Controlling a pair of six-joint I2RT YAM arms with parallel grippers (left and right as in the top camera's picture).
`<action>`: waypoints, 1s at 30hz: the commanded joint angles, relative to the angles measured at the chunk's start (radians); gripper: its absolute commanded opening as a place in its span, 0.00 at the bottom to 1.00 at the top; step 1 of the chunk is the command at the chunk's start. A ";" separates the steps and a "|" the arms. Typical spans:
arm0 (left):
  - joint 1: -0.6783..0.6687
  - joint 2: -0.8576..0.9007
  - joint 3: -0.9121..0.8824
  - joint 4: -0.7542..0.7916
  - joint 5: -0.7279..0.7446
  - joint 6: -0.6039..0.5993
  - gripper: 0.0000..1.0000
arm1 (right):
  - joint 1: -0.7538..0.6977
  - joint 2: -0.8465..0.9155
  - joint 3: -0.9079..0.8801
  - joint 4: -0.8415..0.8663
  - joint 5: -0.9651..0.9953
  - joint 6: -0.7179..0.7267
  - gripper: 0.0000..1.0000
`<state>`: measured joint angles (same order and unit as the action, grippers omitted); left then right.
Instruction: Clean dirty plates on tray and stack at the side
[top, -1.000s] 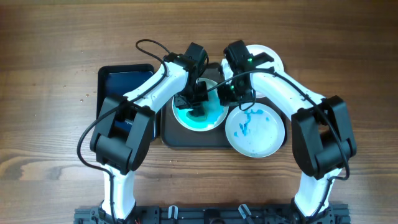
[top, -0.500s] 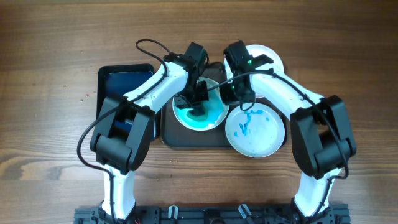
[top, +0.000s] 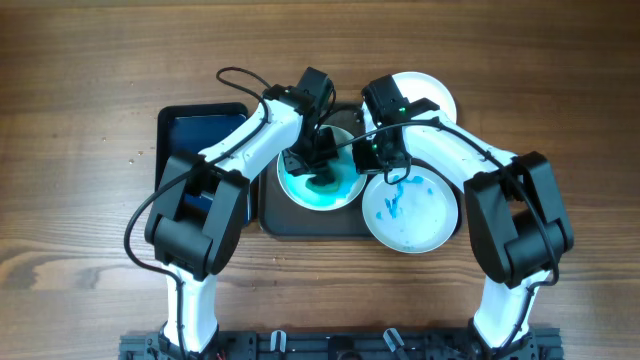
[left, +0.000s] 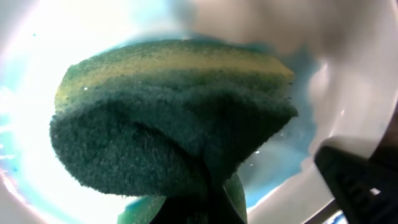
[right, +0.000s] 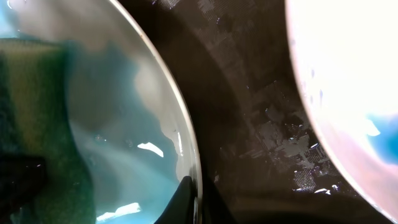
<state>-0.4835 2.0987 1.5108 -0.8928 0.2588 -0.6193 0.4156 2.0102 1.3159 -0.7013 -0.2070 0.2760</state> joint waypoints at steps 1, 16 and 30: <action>-0.002 0.020 -0.007 0.046 0.018 -0.085 0.04 | 0.007 0.017 -0.023 0.002 -0.003 -0.003 0.04; -0.058 0.020 -0.007 0.068 0.272 0.458 0.04 | 0.007 0.017 -0.023 0.005 -0.005 -0.004 0.04; 0.053 0.020 -0.007 -0.041 -0.414 -0.068 0.04 | 0.007 0.017 -0.023 0.004 -0.005 -0.007 0.04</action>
<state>-0.4599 2.1059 1.5150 -0.8772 0.0284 -0.5983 0.4225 2.0102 1.3148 -0.6849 -0.2283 0.2867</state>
